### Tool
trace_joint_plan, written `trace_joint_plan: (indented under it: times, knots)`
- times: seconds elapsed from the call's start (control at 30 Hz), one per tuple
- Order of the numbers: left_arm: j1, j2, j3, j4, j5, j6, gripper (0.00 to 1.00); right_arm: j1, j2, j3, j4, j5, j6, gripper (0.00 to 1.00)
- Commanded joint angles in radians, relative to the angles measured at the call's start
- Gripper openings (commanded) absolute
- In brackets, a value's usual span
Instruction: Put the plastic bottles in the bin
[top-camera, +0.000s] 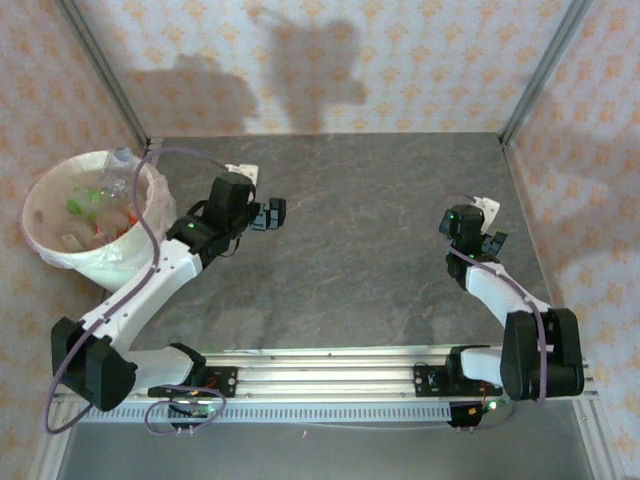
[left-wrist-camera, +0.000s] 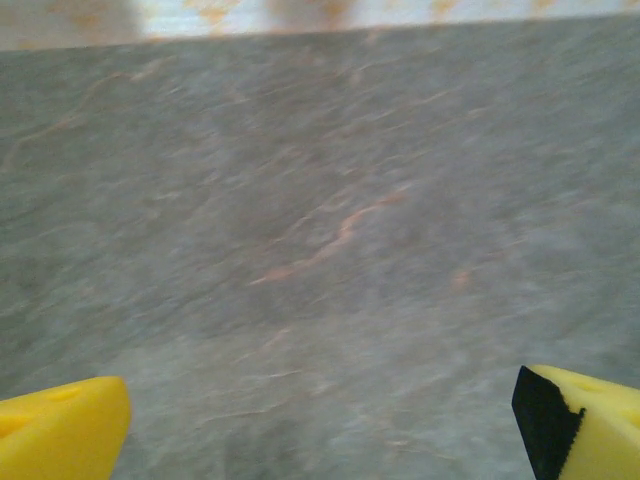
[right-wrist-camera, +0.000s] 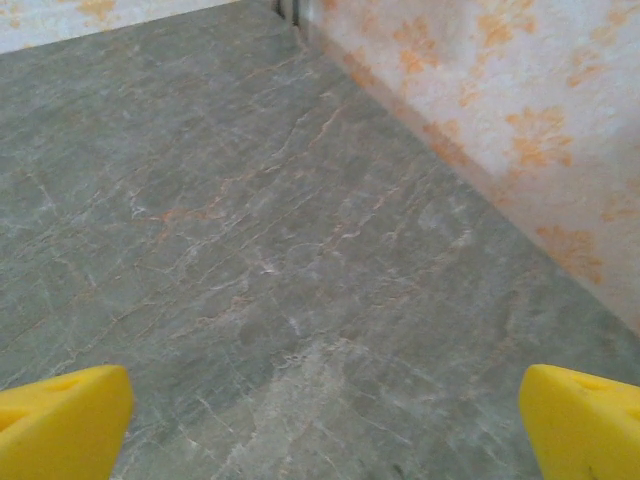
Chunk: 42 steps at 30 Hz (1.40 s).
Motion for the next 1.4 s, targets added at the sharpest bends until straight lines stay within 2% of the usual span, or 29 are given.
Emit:
trace_joint_plan:
  times: [0.0, 0.07, 0.17, 0.23, 0.33, 0.4, 0.5, 0.67, 0.87, 1.0, 1.03, 1.1, 1.17, 1.2, 1.27, 1.3, 1.33, 1.37]
  knots:
    - [0.003, 0.001, -0.042, 0.078, -0.204, 0.057, 1.00, -0.023, 0.062, -0.042, 0.193, -0.134, 0.002, 0.99]
    - [0.023, 0.007, -0.078, 0.084, -0.214, 0.097, 1.00, -0.026, 0.111, -0.057, 0.281, -0.163, -0.011, 0.99]
    - [0.088, -0.010, -0.166, 0.134, -0.131, 0.179, 1.00, -0.026, 0.171, -0.069, 0.381, -0.175, -0.054, 0.99]
    - [0.118, -0.035, -0.244, 0.188, -0.133, 0.235, 1.00, -0.032, 0.207, -0.088, 0.441, -0.233, -0.065, 0.99]
    - [0.182, -0.082, -0.348, 0.277, -0.129, 0.241, 1.00, -0.031, 0.269, -0.165, 0.640, -0.322, -0.108, 0.99]
    - [0.211, -0.094, -0.420, 0.375, -0.128, 0.236, 1.00, -0.032, 0.255, -0.148, 0.581, -0.316, -0.104, 0.99]
    - [0.234, -0.070, -0.511, 0.532, -0.157, 0.235, 1.00, -0.031, 0.258, -0.148, 0.587, -0.314, -0.105, 0.99]
    - [0.300, 0.048, -0.598, 0.807, -0.099, 0.206, 1.00, -0.031, 0.258, -0.152, 0.595, -0.314, -0.106, 0.99]
    - [0.348, 0.164, -0.538, 0.891, -0.031, 0.241, 1.00, -0.031, 0.259, -0.153, 0.598, -0.315, -0.108, 0.99]
    - [0.386, 0.244, -0.543, 0.994, -0.022, 0.204, 1.00, -0.030, 0.259, -0.152, 0.598, -0.315, -0.107, 0.99]
    - [0.386, 0.232, -0.546, 0.974, -0.027, 0.196, 1.00, -0.031, 0.258, -0.153, 0.599, -0.315, -0.107, 0.99]
    - [0.386, 0.224, -0.599, 1.062, -0.042, 0.191, 1.00, -0.031, 0.259, -0.153, 0.598, -0.315, -0.108, 0.99]
    - [0.386, 0.269, -0.669, 1.242, -0.042, 0.198, 1.00, -0.031, 0.259, -0.152, 0.598, -0.315, -0.107, 0.99]
    - [0.385, 0.253, -0.653, 1.171, -0.046, 0.193, 1.00, -0.031, 0.258, -0.153, 0.598, -0.315, -0.107, 0.99]
    - [0.383, 0.259, -0.656, 1.200, -0.049, 0.195, 1.00, -0.030, 0.259, -0.152, 0.599, -0.315, -0.107, 0.99]
    - [0.382, 0.247, -0.639, 1.143, -0.054, 0.191, 1.00, -0.031, 0.258, -0.153, 0.597, -0.315, -0.107, 0.99]
    - [0.375, 0.259, -0.654, 1.197, -0.078, 0.193, 1.00, -0.031, 0.259, -0.151, 0.598, -0.315, -0.107, 0.99]
    - [0.364, 0.246, -0.657, 1.174, -0.173, 0.162, 1.00, -0.031, 0.258, -0.151, 0.598, -0.315, -0.108, 0.99]
